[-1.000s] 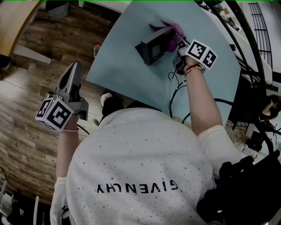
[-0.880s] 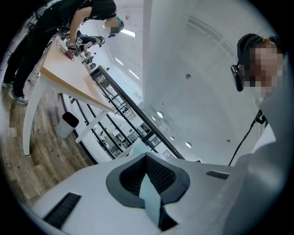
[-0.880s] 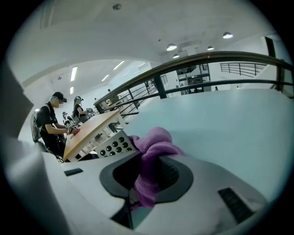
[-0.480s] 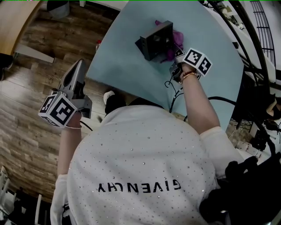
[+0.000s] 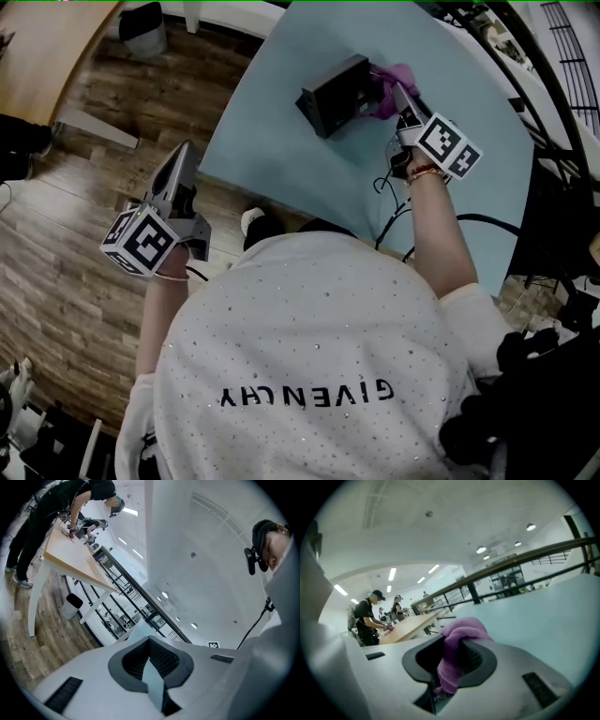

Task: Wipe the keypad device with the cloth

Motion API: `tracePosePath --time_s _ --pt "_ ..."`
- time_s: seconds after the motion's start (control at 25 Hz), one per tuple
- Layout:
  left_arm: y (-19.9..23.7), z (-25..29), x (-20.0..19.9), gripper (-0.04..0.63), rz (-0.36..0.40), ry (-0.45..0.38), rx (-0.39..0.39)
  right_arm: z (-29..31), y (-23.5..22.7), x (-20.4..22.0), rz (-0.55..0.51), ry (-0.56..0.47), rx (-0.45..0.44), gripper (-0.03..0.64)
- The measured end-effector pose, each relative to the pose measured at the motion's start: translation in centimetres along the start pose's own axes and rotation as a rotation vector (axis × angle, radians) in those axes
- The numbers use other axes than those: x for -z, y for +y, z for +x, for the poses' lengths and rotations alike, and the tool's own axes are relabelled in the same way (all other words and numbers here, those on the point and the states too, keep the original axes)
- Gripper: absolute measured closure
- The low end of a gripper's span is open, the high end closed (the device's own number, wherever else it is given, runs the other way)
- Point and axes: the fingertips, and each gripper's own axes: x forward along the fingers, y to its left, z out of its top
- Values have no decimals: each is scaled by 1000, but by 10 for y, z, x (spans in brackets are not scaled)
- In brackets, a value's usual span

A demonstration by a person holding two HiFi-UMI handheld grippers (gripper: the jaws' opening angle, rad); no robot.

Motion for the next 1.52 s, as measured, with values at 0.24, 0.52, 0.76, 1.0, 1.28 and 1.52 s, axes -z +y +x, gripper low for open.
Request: tracePosePath --time_s 0.24,0.52,0.76,1.0,1.28,1.52 --pt "-38 9 -37 594 134 -63 21 -59 66 -124 -55 -392 -211 543" --pt "-91 12 -53 594 151 -127 84 -116 89 -156 -111 -463 -222 543" --pt "-159 6 -44 594 86 -184 140 -151 78 -137 -194 -370 -214 543" --pt "-214 7 -13 594 149 -228 89 -176 53 -114 -213 -316 -290 543" --pt "-261 5 52 594 229 -245 22 -223 17 -84 -304 -245 -352 545" --pt "-294 -2 111 594 235 -235 -11 -264 -24 -48 -364 -197 -359 545"
